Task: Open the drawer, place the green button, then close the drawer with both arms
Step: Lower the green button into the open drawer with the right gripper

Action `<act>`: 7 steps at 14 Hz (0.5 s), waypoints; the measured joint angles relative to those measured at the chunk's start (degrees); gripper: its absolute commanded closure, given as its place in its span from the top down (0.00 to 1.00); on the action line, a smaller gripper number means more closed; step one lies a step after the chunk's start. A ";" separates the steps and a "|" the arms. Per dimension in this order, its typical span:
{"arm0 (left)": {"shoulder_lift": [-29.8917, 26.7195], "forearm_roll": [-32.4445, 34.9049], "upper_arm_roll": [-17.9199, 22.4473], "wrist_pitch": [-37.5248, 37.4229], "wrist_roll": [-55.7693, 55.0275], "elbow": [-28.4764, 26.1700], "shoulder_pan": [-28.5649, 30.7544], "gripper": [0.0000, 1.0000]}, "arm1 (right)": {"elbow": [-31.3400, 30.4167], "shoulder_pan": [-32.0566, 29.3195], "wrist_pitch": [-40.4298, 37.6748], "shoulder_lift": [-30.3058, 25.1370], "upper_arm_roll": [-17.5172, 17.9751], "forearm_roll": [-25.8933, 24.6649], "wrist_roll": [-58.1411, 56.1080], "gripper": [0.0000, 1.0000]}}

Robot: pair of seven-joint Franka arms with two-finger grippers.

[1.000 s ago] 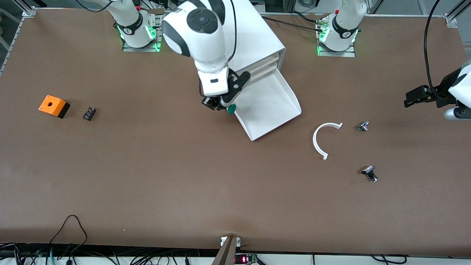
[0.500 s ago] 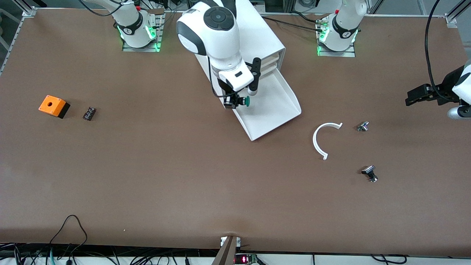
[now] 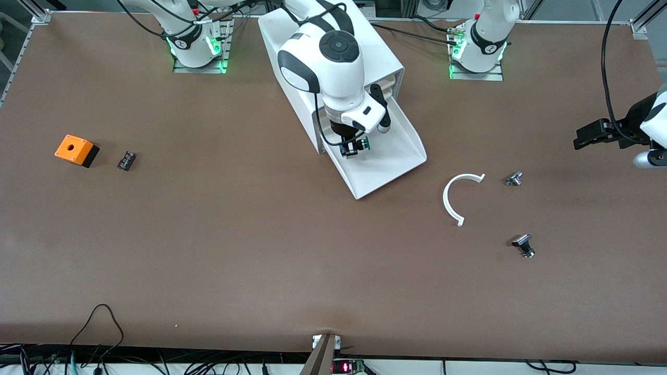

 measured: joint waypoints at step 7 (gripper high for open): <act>0.00 0.00 0.00 -0.02 -0.01 0.00 0.00 1.00 | 1.98 2.46 4.08 5.42 -0.46 -0.59 -1.69 0.29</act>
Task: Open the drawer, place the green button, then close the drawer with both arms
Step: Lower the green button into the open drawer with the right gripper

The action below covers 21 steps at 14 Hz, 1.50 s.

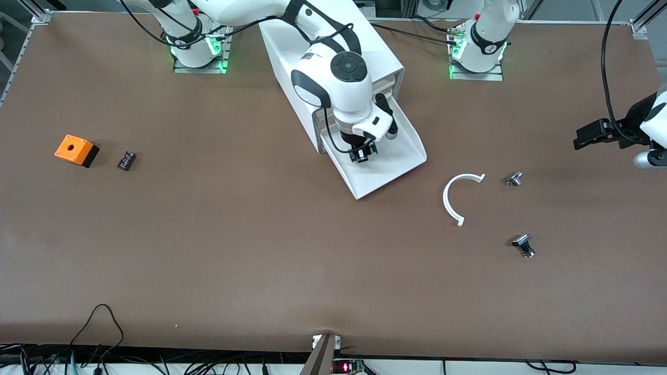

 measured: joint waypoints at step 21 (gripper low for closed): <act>0.00 0.00 0.00 -0.11 0.00 0.00 0.00 1.00 | 1.03 4.12 2.86 4.68 -3.28 -3.22 3.32 0.87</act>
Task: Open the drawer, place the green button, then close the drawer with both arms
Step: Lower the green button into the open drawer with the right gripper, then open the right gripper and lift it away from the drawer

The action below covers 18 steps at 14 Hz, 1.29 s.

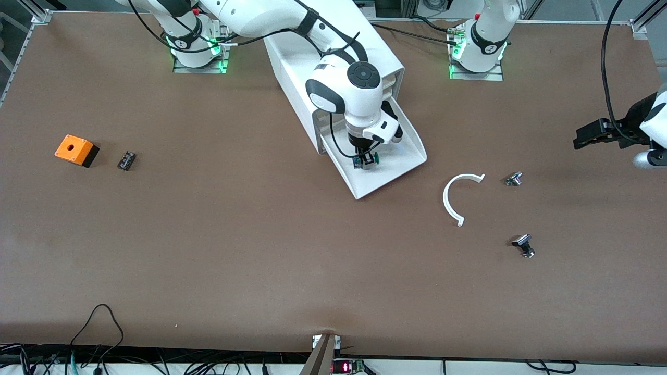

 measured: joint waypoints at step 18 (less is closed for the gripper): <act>0.84 0.00 -0.04 -0.08 0.00 -0.01 -0.04 1.00 | 12.37 0.29 -19.91 -7.98 -3.55 -0.88 8.89 1.00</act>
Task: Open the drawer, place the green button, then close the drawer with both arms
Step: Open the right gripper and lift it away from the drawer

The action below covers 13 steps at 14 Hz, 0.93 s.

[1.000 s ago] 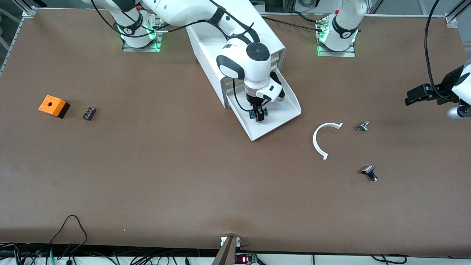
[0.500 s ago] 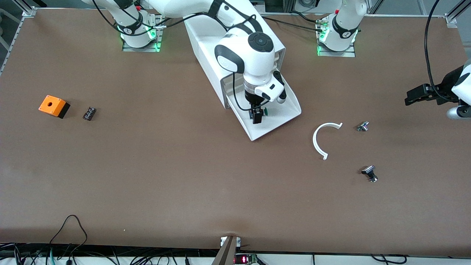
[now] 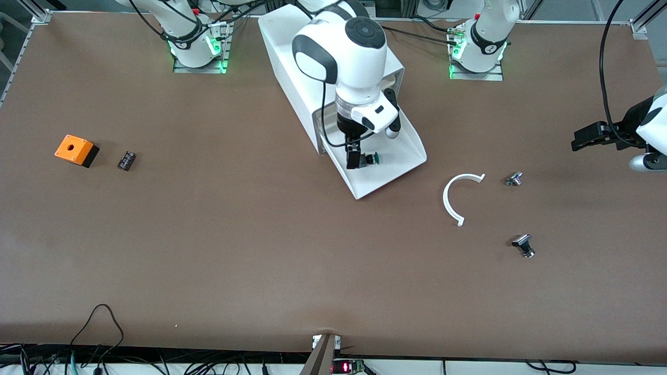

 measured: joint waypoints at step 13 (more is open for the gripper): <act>6.28 0.00 -0.02 1.01 0.05 -0.36 -0.53 1.00 | 0.15 -1.17 -6.18 -9.54 -13.01 0.52 23.66 1.00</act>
